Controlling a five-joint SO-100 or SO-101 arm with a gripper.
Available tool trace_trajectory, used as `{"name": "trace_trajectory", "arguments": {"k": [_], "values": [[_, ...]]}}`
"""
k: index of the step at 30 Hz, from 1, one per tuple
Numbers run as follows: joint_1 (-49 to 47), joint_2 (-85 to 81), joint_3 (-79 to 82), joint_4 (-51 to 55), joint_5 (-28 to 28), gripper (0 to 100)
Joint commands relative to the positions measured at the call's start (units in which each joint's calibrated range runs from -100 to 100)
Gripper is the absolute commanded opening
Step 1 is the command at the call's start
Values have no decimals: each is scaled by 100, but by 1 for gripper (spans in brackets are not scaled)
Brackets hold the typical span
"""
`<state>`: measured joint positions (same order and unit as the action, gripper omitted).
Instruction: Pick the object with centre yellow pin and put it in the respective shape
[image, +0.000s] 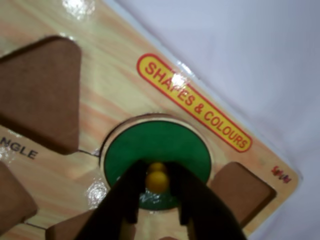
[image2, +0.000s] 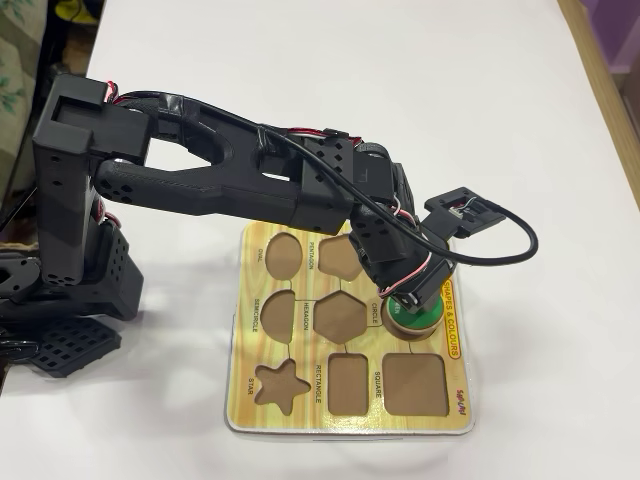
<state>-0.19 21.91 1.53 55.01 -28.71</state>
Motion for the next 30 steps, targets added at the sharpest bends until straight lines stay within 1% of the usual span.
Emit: {"name": "trace_trajectory", "arguments": {"k": [1, 20, 25, 27, 30], "values": [[9, -74, 81, -48, 20, 2], [58, -74, 126, -56, 25, 3], [58, -74, 126, -56, 36, 15], [58, -82, 126, -56, 36, 17], [58, -124, 126, -56, 36, 17]]}}
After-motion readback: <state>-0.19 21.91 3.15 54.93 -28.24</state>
